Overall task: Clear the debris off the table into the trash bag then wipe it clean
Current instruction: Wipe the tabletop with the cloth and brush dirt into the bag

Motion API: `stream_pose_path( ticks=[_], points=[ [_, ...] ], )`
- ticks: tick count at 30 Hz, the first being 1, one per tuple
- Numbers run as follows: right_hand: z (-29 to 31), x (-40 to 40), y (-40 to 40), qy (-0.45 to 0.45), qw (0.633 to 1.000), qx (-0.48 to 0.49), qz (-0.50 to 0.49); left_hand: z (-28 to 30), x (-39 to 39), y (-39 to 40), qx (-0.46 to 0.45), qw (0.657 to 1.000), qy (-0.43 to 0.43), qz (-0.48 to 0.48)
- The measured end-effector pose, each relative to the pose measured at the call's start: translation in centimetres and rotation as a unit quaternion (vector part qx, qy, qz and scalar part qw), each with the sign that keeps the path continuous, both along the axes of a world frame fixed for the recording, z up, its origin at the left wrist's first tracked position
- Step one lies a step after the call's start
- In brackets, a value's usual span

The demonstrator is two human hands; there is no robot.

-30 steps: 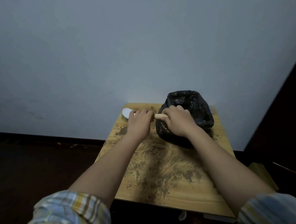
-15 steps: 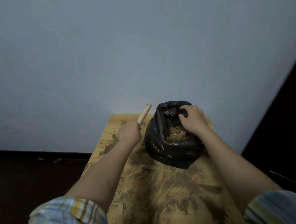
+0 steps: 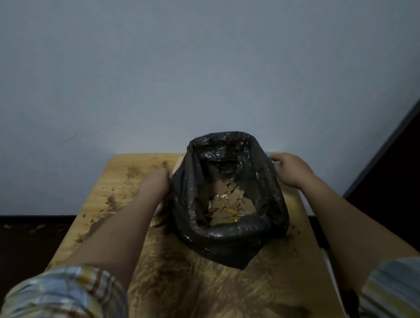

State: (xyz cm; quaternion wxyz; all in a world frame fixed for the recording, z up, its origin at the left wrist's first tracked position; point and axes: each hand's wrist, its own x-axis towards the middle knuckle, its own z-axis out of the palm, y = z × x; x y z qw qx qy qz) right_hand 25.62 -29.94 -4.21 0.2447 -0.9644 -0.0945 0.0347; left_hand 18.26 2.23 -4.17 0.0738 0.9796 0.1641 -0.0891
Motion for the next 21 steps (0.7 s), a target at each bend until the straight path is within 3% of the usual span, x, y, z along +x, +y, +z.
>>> stream_pose_path(
  ticks=[3,9,12,16,21],
  points=[
    [-2.6,1.8,0.0,0.001,0.996,-0.064,0.063,-1.0,1.9,0.9,0.032,0.999,0.027,-0.025],
    [-5.6,4.3,-0.2,0.005,0.989,-0.137,0.048,-2.2,3.3,2.0,0.058,0.997,0.039,-0.009],
    [-5.5,4.9,-0.3,0.007,0.989,-0.138,0.056,-1.4,4.4,1.8,-0.003,0.998,-0.058,-0.004],
    [-5.5,5.2,0.1,-0.016,0.991,-0.128,0.041,1.2,5.8,-0.1,-0.098,0.969,-0.228,-0.01],
    [-4.7,5.1,0.2,-0.057,0.997,-0.052,-0.028,4.0,6.4,-3.8,-0.137,0.952,-0.27,-0.048]
  ],
)
